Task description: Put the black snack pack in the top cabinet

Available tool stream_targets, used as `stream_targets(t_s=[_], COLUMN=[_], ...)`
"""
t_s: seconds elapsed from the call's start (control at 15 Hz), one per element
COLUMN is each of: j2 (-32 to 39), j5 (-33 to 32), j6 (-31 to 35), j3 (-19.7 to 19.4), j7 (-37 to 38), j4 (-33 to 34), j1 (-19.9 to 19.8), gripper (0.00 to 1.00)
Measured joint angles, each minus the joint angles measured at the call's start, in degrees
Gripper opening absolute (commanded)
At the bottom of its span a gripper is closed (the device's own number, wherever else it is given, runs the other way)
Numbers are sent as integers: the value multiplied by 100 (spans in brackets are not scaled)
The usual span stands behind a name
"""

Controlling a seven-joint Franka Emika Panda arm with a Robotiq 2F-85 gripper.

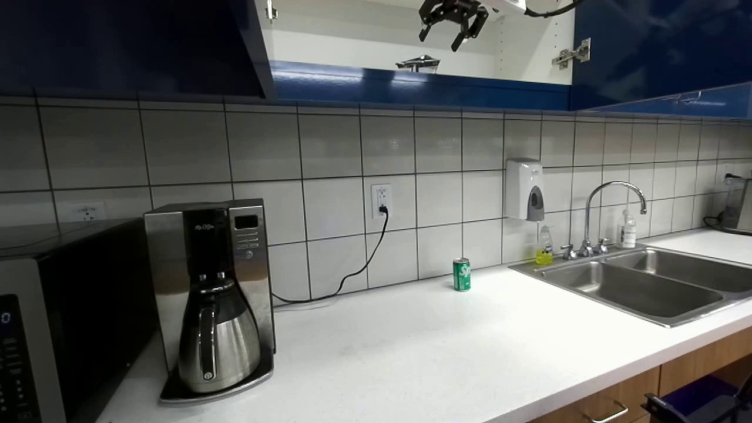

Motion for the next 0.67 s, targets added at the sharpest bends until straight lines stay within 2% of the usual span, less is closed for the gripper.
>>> stream_targets(t_s=[0.27,0.67], j2=[-704,-1502], j5=[-8,-64], j6=[-329,-2145], j3=[0,12], j7=[-4,-4], j4=[-574,-863], j1=[0,-1], gripper=[100,100])
